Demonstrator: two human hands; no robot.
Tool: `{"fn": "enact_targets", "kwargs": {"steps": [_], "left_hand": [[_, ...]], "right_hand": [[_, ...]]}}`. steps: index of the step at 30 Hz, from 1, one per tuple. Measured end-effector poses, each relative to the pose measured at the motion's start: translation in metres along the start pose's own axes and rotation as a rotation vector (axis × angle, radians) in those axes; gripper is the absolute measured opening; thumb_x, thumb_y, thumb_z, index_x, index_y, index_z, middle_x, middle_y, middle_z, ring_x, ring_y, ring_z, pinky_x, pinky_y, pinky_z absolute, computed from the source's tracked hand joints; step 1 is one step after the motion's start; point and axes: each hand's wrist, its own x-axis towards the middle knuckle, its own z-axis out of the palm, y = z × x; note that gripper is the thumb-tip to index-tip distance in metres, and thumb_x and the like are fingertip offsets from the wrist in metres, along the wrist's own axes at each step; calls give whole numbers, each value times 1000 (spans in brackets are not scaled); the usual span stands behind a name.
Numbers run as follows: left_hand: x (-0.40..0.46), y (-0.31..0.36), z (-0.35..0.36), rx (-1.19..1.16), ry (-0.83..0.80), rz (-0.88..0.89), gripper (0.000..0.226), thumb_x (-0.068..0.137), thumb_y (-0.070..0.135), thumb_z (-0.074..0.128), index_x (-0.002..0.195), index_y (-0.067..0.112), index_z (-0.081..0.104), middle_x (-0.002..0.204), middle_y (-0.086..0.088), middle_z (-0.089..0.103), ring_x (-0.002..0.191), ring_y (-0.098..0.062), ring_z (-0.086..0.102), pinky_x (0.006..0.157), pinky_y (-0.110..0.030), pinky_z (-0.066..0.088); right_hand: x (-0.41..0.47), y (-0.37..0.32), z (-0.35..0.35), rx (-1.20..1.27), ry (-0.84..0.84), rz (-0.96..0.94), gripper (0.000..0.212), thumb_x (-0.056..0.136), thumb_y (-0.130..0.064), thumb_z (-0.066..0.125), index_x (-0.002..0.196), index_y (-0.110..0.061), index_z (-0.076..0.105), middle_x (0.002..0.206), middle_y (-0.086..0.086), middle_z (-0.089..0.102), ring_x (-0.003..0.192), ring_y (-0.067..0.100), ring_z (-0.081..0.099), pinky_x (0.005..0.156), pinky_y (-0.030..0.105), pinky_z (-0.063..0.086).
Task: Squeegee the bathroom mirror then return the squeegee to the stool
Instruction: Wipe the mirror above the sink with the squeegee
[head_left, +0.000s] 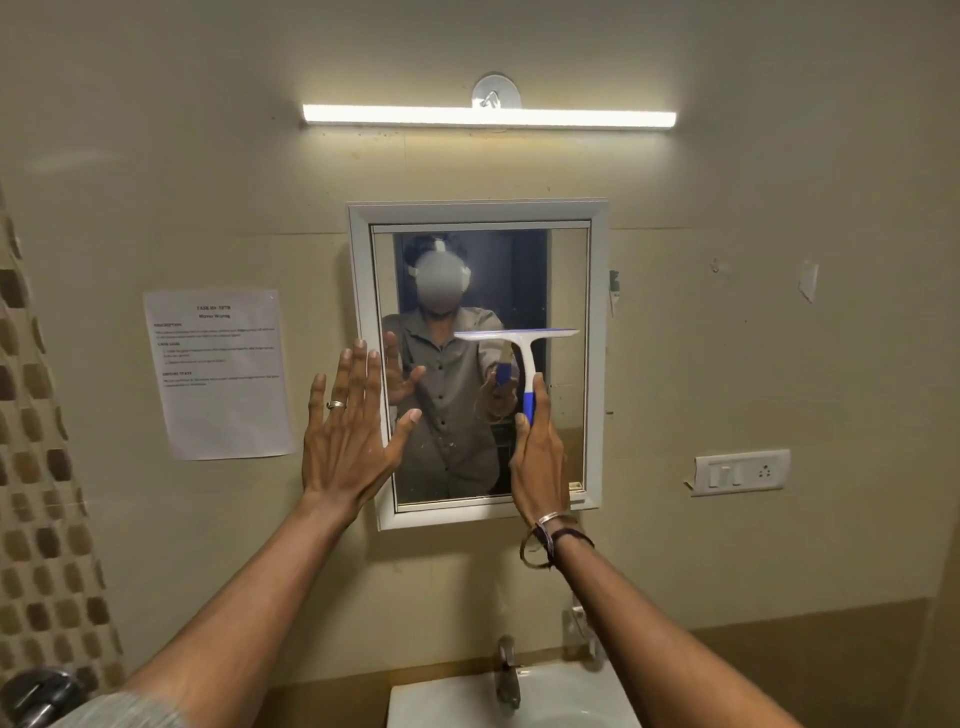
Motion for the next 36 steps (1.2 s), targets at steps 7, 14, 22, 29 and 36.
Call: {"fn": "enact_targets", "kwargs": {"steps": [7, 14, 22, 29, 36], "left_hand": [[-5, 7, 9, 10, -3, 1, 90, 103, 67, 25, 171, 11, 7, 181, -10, 2, 167, -25, 3, 134, -57, 11], [-9, 14, 14, 9, 19, 31, 90, 103, 68, 25, 171, 11, 6, 181, -10, 2, 167, -27, 7, 133, -58, 11], [25, 10, 2, 32, 50, 21, 93, 101, 68, 26, 171, 10, 7, 181, -13, -1, 167, -30, 3, 132, -62, 14], [30, 10, 1, 24, 52, 20, 93, 101, 69, 23, 171, 10, 5, 181, -12, -2, 167, -30, 2, 131, -63, 14], [10, 10, 12, 27, 27, 34, 94, 101, 69, 26, 171, 10, 8, 181, -11, -1, 167, -29, 3, 133, -60, 10]], "right_hand": [[-61, 40, 3, 29, -89, 33, 60, 98, -39, 26, 151, -44, -1, 113, 17, 61, 78, 18, 68, 67, 23, 57], [-94, 86, 13, -37, -118, 62, 81, 100, -21, 43, 138, -66, -12, 79, 5, 63, 54, 18, 61, 54, 26, 58], [-10, 32, -28, 64, -5, 8, 59, 101, -37, 32, 151, -44, 2, 102, -1, 58, 72, 17, 67, 58, 20, 58], [-18, 46, -27, -8, -66, 16, 61, 99, -41, 29, 149, -50, -4, 103, 10, 62, 62, 16, 63, 58, 36, 61], [-79, 85, -16, -36, -135, 121, 69, 102, -23, 40, 145, -52, -6, 88, 2, 61, 52, 12, 55, 49, 22, 54]]}}
